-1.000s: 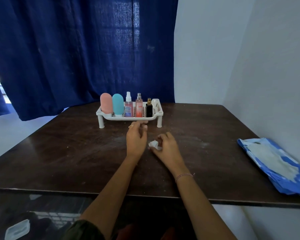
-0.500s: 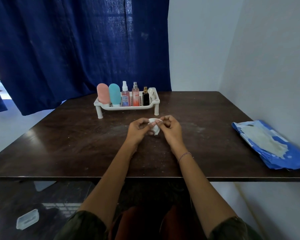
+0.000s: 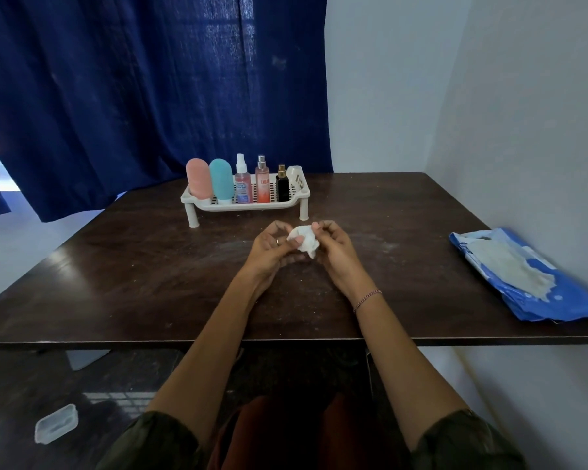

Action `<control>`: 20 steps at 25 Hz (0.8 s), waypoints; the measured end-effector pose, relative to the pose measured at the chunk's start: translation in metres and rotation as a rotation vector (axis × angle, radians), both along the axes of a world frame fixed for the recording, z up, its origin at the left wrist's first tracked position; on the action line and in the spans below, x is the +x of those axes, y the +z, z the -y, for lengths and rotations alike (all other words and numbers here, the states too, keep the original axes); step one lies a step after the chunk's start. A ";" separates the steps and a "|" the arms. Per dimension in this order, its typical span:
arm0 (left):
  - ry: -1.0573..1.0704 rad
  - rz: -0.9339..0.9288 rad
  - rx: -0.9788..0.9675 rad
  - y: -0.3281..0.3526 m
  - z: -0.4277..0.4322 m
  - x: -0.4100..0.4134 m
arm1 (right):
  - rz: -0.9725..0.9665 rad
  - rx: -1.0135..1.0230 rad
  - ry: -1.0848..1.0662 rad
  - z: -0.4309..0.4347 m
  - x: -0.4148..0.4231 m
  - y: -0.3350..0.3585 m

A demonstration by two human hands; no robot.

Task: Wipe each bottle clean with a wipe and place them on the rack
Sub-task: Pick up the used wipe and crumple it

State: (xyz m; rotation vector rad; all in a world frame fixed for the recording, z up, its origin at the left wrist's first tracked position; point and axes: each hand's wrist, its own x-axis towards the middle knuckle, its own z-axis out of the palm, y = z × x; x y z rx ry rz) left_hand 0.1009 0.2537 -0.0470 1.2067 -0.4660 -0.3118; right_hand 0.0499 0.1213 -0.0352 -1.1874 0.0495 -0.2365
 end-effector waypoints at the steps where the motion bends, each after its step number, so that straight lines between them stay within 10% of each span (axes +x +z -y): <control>1: -0.023 0.017 0.025 0.001 0.002 -0.005 | -0.011 0.012 -0.004 0.003 -0.003 0.000; 20: 0.157 -0.064 0.140 0.013 0.105 -0.050 | 0.023 -0.097 -0.271 0.093 -0.072 0.020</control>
